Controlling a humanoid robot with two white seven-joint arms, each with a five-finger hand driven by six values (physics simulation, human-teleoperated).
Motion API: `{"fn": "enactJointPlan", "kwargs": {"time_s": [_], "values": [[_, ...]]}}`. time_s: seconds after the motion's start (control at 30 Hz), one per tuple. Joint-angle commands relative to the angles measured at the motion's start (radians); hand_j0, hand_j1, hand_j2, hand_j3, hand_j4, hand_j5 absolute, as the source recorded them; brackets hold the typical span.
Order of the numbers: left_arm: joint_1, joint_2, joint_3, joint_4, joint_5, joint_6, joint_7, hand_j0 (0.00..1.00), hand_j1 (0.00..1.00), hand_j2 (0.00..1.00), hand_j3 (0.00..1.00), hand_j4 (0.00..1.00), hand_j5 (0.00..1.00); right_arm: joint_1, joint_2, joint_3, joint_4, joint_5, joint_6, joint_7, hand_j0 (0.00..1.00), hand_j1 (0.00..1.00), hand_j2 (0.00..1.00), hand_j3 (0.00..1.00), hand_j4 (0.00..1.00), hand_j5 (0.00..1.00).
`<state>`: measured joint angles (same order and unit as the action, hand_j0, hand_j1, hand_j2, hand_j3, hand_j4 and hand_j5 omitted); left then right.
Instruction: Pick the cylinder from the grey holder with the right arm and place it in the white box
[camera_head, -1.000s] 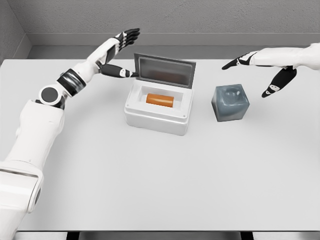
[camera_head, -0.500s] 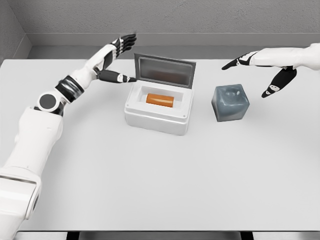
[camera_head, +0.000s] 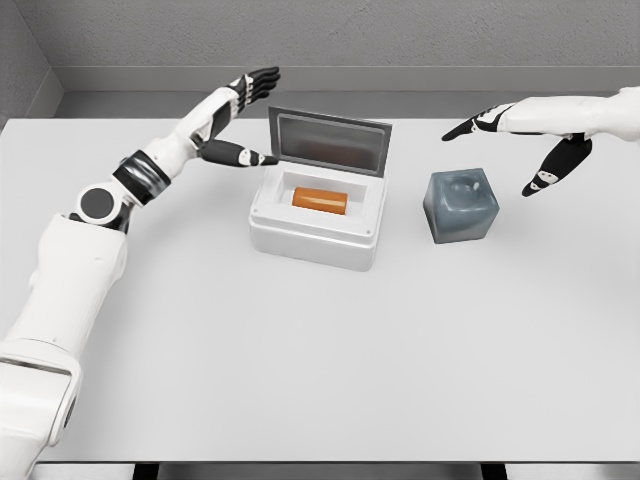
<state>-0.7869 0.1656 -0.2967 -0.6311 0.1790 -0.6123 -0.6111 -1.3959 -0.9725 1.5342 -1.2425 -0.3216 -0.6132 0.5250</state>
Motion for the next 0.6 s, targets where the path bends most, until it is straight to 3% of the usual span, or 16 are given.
{"fn": "enactJointPlan", "kwargs": {"time_s": [0.0, 0.4, 0.47, 0.57], "values": [[0.0, 0.0, -0.006, -0.004, 0.008, 0.001, 0.0, 1.0, 1.0, 1.0, 1.0, 1.0, 1.0, 0.0, 0.0, -0.002, -0.002, -0.007, 0.002, 0.0, 1.0, 1.0, 1.0, 1.0, 1.0, 1.0], [0.011, -0.001, -0.009, -0.006, 0.008, 0.001, 0.0, 1.0, 1.0, 1.0, 1.0, 1.0, 1.0, 0.0, 0.003, -0.002, -0.003, -0.007, 0.002, 0.0, 1.0, 1.0, 1.0, 1.0, 1.0, 1.0], [0.037, 0.0, -0.009, -0.058, 0.008, 0.001, 0.0, 1.0, 1.0, 1.0, 1.0, 1.0, 1.0, 0.002, 0.001, -0.002, -0.002, -0.007, 0.002, 0.0, 1.0, 1.0, 1.0, 1.0, 1.0, 1.0], [0.038, 0.002, -0.009, -0.064, 0.01, 0.001, 0.0, 1.0, 1.0, 1.0, 1.0, 1.0, 1.0, 0.0, 0.003, -0.002, -0.003, -0.007, 0.002, 0.0, 1.0, 1.0, 1.0, 1.0, 1.0, 1.0]]}}
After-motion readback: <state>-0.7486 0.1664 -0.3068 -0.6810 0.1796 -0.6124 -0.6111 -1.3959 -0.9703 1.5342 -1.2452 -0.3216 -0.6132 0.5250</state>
